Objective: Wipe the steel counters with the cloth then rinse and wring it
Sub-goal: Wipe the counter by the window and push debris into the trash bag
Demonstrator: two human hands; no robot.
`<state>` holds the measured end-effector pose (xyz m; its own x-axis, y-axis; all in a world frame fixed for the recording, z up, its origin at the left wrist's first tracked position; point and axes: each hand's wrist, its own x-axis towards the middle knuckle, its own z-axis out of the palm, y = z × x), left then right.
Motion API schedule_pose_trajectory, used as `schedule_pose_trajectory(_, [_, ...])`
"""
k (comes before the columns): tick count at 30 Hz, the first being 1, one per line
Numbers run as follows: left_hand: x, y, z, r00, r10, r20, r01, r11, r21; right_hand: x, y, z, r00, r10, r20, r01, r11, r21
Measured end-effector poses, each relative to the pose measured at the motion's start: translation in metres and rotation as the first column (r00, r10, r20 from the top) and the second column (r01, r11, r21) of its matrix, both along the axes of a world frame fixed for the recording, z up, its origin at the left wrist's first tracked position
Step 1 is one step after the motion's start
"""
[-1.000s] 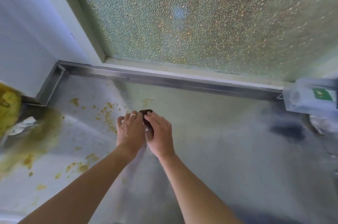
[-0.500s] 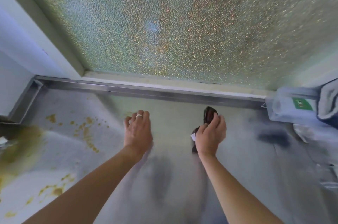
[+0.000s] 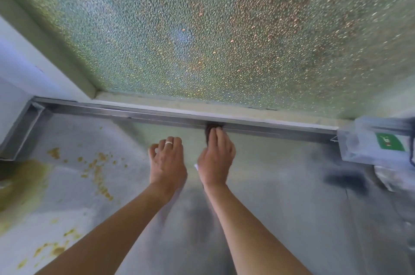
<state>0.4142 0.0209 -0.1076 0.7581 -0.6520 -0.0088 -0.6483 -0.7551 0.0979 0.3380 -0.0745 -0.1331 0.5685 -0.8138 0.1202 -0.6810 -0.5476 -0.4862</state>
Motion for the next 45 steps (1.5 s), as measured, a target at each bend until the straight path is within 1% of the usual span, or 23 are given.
schedule_pose_trajectory(4, [0.003, -0.002, 0.002, 0.993, 0.077, -0.084, -0.086, 0.990, -0.113, 0.033, 0.015, 0.006, 0.974, 0.222, 0.040, -0.223, 0.974, 0.032])
schedule_pose_trajectory(5, [0.004, 0.000, 0.003, 0.989, 0.099, -0.110, -0.114, 0.985, -0.133, 0.036, 0.013, 0.006, 0.962, 0.265, 0.064, -0.268, 0.962, 0.047])
schedule_pose_trajectory(7, [0.004, 0.003, 0.004, 0.988, 0.117, -0.102, -0.133, 0.976, -0.171, 0.032, 0.007, 0.008, 0.926, 0.351, 0.140, -0.363, 0.929, 0.074])
schedule_pose_trajectory(9, [0.001, 0.001, 0.005, 0.991, 0.117, -0.065, -0.127, 0.976, -0.178, 0.014, -0.001, 0.014, 0.881, 0.430, 0.199, -0.442, 0.897, 0.019])
schedule_pose_trajectory(10, [-0.002, -0.003, 0.004, 0.993, 0.103, -0.049, -0.110, 0.979, -0.169, 0.002, -0.006, 0.017, 0.875, 0.428, 0.224, -0.434, 0.901, -0.027])
schedule_pose_trajectory(11, [-0.006, -0.009, 0.003, 0.997, 0.074, -0.038, -0.079, 0.985, -0.156, -0.014, -0.016, 0.017, 0.893, 0.383, 0.236, -0.379, 0.923, -0.066])
schedule_pose_trajectory(12, [-0.010, -0.016, 0.002, 0.999, 0.042, -0.029, -0.046, 0.990, -0.137, -0.029, -0.026, 0.015, 0.924, 0.298, 0.240, -0.282, 0.954, -0.099])
schedule_pose_trajectory(14, [-0.019, -0.029, 0.001, 1.000, -0.029, -0.011, 0.027, 0.994, -0.104, -0.064, -0.049, 0.007, 0.969, 0.030, 0.245, -0.001, 0.993, -0.117])
schedule_pose_trajectory(15, [-0.024, -0.038, 0.000, 0.997, -0.071, -0.018, 0.069, 0.993, -0.091, -0.083, -0.064, 0.003, 0.964, -0.113, 0.242, 0.146, 0.982, -0.120])
schedule_pose_trajectory(16, [-0.030, -0.047, 0.000, 0.993, -0.113, -0.039, 0.110, 0.991, -0.072, -0.100, -0.079, -0.001, 0.942, -0.238, 0.235, 0.271, 0.955, -0.121])
schedule_pose_trajectory(18, [-0.043, -0.065, 0.002, 0.976, -0.196, -0.099, 0.195, 0.981, -0.023, -0.130, -0.112, -0.004, 0.885, -0.417, 0.206, 0.445, 0.888, -0.115])
schedule_pose_trajectory(21, [-0.063, -0.088, 0.006, 0.943, -0.289, -0.165, 0.296, 0.955, 0.018, -0.153, -0.149, 0.001, 0.792, -0.587, 0.166, 0.599, 0.800, -0.030])
schedule_pose_trajectory(23, [-0.070, -0.099, 0.004, 0.934, -0.315, -0.166, 0.329, 0.942, 0.061, -0.155, -0.163, 0.005, 0.743, -0.658, 0.122, 0.661, 0.750, 0.021])
schedule_pose_trajectory(26, [-0.068, -0.107, -0.001, 0.934, -0.321, -0.154, 0.342, 0.930, 0.132, -0.150, -0.173, 0.005, 0.704, -0.710, -0.004, 0.710, 0.703, 0.042])
schedule_pose_trajectory(28, [-0.062, -0.106, -0.002, 0.932, -0.336, -0.139, 0.354, 0.925, 0.138, -0.144, -0.175, 0.001, 0.708, -0.703, -0.072, 0.706, 0.708, 0.028])
schedule_pose_trajectory(31, [-0.056, -0.100, -0.001, 0.924, -0.364, -0.118, 0.374, 0.924, 0.080, -0.138, -0.174, -0.003, 0.734, -0.675, -0.076, 0.675, 0.737, -0.029])
schedule_pose_trajectory(35, [-0.049, -0.091, -0.005, 0.907, -0.419, -0.034, 0.419, 0.908, -0.023, -0.129, -0.159, -0.005, 0.776, -0.630, -0.034, 0.627, 0.776, -0.069])
schedule_pose_trajectory(37, [-0.043, -0.080, -0.006, 0.925, -0.380, 0.023, 0.381, 0.923, -0.057, -0.114, -0.144, -0.007, 0.796, -0.604, -0.029, 0.600, 0.794, -0.096])
schedule_pose_trajectory(39, [-0.031, -0.064, -0.006, 0.956, -0.289, 0.044, 0.292, 0.954, -0.070, -0.091, -0.123, -0.007, 0.811, -0.584, -0.031, 0.579, 0.809, -0.103])
schedule_pose_trajectory(41, [-0.017, -0.043, -0.005, 0.973, -0.227, 0.037, 0.228, 0.973, -0.035, -0.066, -0.100, -0.007, 0.828, -0.558, -0.060, 0.552, 0.829, -0.087])
schedule_pose_trajectory(45, [0.015, -0.001, -0.003, 0.981, -0.186, 0.057, 0.184, 0.982, 0.046, -0.022, -0.057, -0.011, 0.864, -0.488, -0.124, 0.487, 0.872, -0.040])
